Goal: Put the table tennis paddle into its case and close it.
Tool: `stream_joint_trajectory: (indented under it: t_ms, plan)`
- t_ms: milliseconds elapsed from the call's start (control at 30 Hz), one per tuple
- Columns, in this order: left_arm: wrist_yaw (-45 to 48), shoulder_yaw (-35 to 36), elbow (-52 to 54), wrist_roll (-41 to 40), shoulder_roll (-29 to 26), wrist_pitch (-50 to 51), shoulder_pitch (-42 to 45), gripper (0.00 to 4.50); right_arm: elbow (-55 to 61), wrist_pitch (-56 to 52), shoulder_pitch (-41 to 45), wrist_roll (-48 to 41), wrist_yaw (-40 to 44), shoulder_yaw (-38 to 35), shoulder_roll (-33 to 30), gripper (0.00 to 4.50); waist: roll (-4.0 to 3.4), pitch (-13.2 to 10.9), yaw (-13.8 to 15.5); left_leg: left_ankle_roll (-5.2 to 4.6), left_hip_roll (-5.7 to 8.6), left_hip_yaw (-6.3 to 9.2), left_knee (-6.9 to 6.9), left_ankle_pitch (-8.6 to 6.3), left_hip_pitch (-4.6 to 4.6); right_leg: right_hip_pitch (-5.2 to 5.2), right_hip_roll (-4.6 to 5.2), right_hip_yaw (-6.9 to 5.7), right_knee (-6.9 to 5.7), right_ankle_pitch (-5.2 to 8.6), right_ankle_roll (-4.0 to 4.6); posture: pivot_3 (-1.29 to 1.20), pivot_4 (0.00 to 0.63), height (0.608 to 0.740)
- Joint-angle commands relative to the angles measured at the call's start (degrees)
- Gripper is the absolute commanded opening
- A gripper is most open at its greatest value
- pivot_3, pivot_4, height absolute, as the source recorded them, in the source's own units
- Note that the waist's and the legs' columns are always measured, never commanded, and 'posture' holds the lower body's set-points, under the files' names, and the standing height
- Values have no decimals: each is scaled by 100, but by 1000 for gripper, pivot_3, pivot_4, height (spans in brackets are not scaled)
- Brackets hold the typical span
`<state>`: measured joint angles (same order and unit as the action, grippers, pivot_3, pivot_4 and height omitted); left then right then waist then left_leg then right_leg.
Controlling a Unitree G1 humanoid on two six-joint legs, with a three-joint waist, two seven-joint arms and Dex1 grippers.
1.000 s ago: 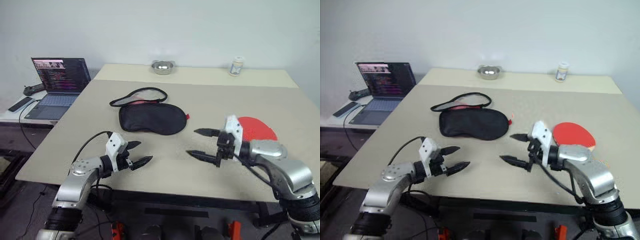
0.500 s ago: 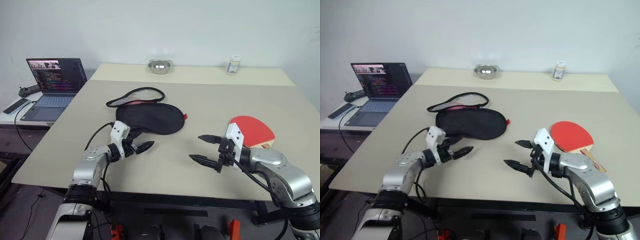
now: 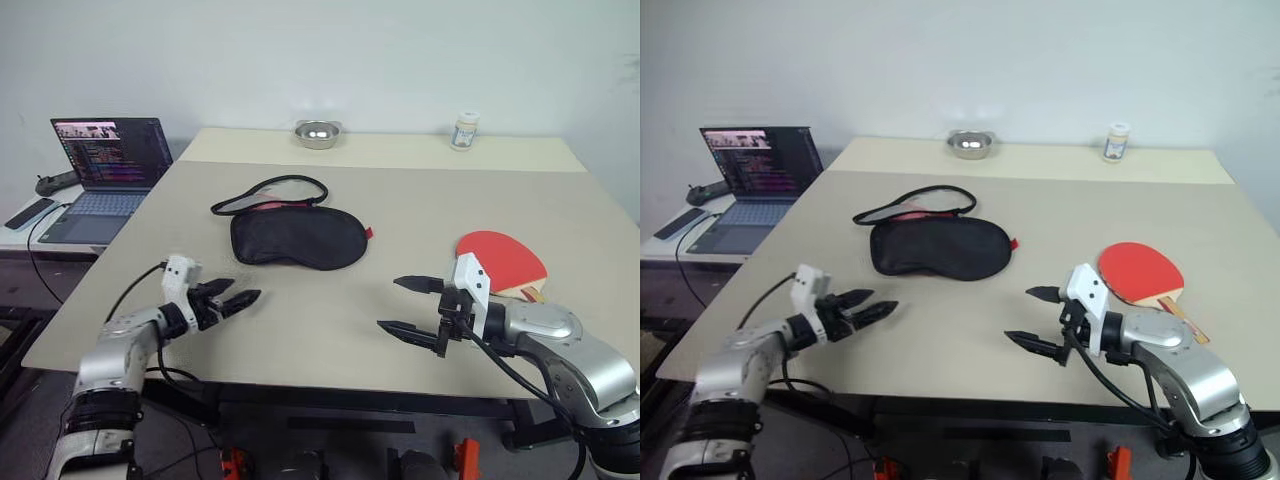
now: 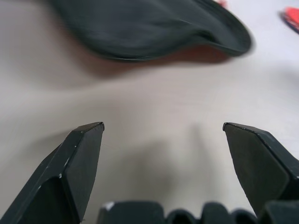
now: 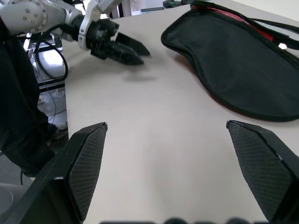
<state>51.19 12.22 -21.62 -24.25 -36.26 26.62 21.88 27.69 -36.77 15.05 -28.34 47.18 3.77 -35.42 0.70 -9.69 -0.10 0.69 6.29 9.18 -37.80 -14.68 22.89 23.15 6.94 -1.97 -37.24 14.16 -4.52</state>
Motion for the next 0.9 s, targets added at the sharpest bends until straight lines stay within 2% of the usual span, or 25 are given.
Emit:
stream_joint_trajectory:
  t_ms: [33, 333, 533, 900]
  plan:
    - [87, 217, -605, -40, -207, -42, 566, 4464, 245, 25, 259, -109, 35, 6, -13, 4497, 1, 0, 16, 1, 0, 3, -2, 1, 1, 1, 0, -4, 0, 0, 0, 0, 150, 740]
    - [509, 104, -2497, 172, -374, -146, 1885, 4464, 479, 45, 838, 15, 183, 149, -253, 4497, 4, 0, -7, 19, 2, -2, -3, 11, 3, -4, 0, -2, -3, 0, -1, 0, 150, 740]
    - [1090, -127, -3260, 425, -426, -103, 2336, 4464, 673, -34, 1025, -61, 204, 176, -394, 4497, 6, 0, -33, 19, 3, -2, -2, 11, 8, -3, 0, -3, -3, 0, -1, 0, 150, 740]
    - [1276, 137, -4121, 428, -318, -50, 3137, 4464, 648, -66, 1048, -56, 288, 124, -536, 4497, 17, -6, -51, 19, 2, -4, -5, 11, 8, -1, -1, -3, -11, 0, -2, 0, 150, 740]
